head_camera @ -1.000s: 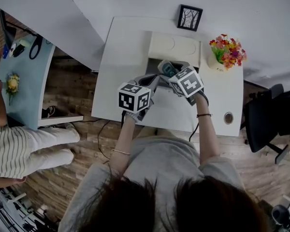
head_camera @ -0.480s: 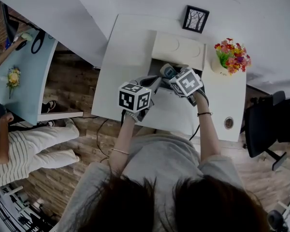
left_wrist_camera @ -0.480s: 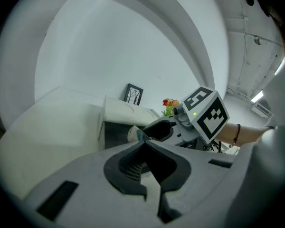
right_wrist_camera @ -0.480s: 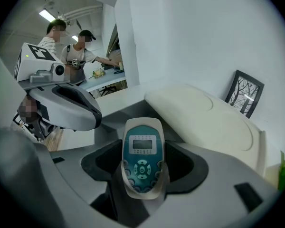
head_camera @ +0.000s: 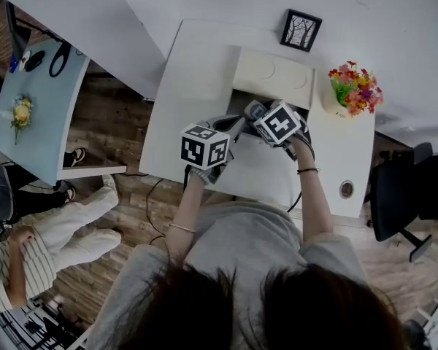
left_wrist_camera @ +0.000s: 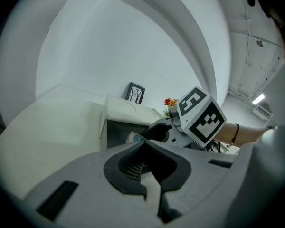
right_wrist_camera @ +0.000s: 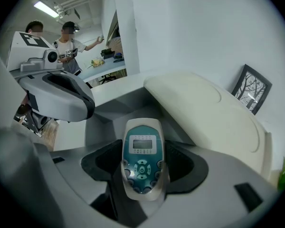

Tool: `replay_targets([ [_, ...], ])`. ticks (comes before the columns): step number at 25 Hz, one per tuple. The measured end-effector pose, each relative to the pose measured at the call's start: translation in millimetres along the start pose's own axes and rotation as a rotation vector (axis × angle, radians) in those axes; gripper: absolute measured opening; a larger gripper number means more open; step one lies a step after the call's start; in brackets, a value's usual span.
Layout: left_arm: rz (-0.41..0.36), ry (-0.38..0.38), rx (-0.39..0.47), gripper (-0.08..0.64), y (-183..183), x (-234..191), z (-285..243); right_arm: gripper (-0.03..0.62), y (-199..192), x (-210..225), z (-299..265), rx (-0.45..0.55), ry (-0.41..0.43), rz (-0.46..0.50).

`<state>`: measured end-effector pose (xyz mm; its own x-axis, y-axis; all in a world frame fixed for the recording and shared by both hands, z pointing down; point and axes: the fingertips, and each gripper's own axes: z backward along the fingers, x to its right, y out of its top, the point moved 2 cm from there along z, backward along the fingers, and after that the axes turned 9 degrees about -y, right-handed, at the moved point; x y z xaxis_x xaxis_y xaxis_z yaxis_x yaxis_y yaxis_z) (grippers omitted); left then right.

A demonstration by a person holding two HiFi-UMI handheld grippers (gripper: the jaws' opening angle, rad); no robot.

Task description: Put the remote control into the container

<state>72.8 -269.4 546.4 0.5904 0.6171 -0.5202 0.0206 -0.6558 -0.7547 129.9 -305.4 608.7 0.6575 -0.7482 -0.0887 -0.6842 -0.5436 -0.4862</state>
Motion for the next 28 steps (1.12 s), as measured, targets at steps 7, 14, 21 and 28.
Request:
replay_targets([
  [7,0.007,-0.003,-0.001,0.003,0.1,-0.7,0.6,0.284,-2.1,-0.8,-6.0,-0.031,-0.002,0.015],
  [14,0.010,-0.002,0.002,0.003,-0.1,-1.5,3.2,0.284,-4.6,-1.6,-8.5,-0.052,-0.013,0.028],
  [21,0.014,-0.002,0.008,0.003,-0.4,-2.5,5.2,0.284,-4.8,-2.9,-9.9,-0.048,-0.020,0.025],
  [28,0.019,-0.018,0.014,0.003,0.8,0.5,6.4,0.293,-3.3,-5.5,-10.7,-0.035,-0.024,0.000],
])
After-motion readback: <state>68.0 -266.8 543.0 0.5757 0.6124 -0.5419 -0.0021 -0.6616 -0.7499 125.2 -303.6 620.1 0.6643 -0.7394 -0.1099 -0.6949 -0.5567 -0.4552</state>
